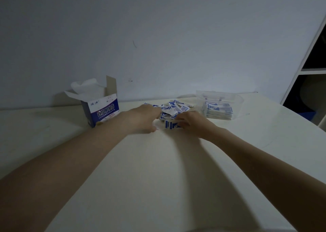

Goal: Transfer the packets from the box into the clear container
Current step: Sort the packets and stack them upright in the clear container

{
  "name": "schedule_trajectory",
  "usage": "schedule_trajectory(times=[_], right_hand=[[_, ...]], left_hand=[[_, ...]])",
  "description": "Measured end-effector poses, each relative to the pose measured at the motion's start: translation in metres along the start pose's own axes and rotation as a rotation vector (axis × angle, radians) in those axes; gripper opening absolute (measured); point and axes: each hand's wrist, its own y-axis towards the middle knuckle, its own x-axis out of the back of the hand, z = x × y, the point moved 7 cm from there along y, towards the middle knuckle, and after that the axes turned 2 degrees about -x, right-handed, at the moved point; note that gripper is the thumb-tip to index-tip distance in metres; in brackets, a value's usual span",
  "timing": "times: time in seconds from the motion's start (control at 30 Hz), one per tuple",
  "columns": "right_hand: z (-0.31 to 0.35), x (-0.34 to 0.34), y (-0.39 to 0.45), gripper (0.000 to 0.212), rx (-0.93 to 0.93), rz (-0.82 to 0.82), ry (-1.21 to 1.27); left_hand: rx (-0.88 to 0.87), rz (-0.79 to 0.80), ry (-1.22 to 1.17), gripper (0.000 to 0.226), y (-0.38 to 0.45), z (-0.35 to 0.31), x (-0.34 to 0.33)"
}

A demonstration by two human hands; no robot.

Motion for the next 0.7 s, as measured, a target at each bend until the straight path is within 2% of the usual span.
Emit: schedule_trajectory(times=[0.17,0.33,0.5,0.63,0.7], right_hand=[[0.003,-0.002,0.001,0.020,-0.014,0.008,0.023],[-0.001,-0.005,0.001,0.018,-0.063,0.002,0.078],[-0.008,-0.008,0.002,0.016,-0.113,-0.021,0.126],[-0.005,-0.006,0.003,0.017,-0.119,0.009,0.106],[-0.004,-0.006,0.000,0.018,-0.120,0.024,0.105]], left_hand=[[-0.024,-0.080,0.127,0.031,0.002,-0.011,0.004],[-0.026,-0.026,0.098,0.034,-0.002,-0.016,0.006],[-0.037,-0.021,0.187,0.033,0.000,-0.024,0.002],[-0.023,-0.089,0.244,0.047,0.007,-0.027,0.001],[0.036,-0.144,0.174,0.048,0.006,-0.022,0.002]])
